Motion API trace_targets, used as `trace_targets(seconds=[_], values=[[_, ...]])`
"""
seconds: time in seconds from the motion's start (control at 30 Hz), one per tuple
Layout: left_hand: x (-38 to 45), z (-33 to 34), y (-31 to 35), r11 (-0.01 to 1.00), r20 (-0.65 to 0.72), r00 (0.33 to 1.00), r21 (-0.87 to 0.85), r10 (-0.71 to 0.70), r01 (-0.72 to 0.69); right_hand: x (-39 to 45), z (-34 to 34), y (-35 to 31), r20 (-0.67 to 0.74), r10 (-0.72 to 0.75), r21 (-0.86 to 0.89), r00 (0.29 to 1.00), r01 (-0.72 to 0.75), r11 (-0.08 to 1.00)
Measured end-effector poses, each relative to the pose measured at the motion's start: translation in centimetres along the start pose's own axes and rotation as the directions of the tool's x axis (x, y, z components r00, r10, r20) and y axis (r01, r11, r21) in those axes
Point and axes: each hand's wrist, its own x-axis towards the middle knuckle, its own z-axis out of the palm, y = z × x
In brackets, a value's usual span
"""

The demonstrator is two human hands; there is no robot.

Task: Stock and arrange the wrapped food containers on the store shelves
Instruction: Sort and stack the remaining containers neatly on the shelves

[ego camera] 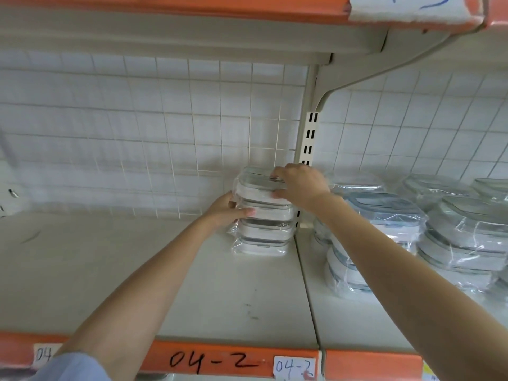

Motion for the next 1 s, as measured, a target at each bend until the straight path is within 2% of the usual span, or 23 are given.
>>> trace_targets(seconds=[0.27,0.37,0.47,0.53,0.63,0.73,0.87,1.0], values=[[-1.0,0.4,-0.2,0.991,-0.115,0.993,0.131,0.008,0.007,-0.8,1.1,0.6,-0.052,-0.008,0.128,0.999,0.015,0.992],[-1.1,0.8,-0.2,0.983,-0.136,0.991,0.183,0.013,0.013,-1.3,1.7,0.5,-0.004,0.019,0.298,1.0,-0.017,0.954],[-1.8,1.0,-0.3,0.955,-0.204,0.976,0.296,0.077,-0.014,-2.8,2.7,0.1,-0.071,0.196,0.551,0.978,-0.125,0.825],[-2.2,1.3,-0.5,0.953,-0.264,0.955,0.299,0.137,-0.054,-3.8,3.7,-0.2,-0.073,0.341,0.651,0.937,-0.214,0.728],[-2.7,1.7,-0.6,0.953,-0.279,0.948,0.296,0.155,-0.069,-4.6,5.6,-0.4,0.095,0.393,0.65,0.915,-0.356,0.672],[-2.9,1.9,-0.5,0.933,-0.253,0.959,0.36,0.131,-0.033,-4.9,7.6,-0.5,0.208,0.381,0.68,0.901,-0.413,0.606],[-2.7,2.0,-0.7,0.909,-0.309,0.932,0.414,0.191,-0.049,-5.2,9.0,-0.5,0.161,0.426,0.73,0.89,-0.398,0.556],[-2.6,2.7,-0.9,0.906,-0.351,0.911,0.419,0.215,-0.052,-5.0,9.3,-0.2,0.118,0.448,0.726,0.886,-0.384,0.57]])
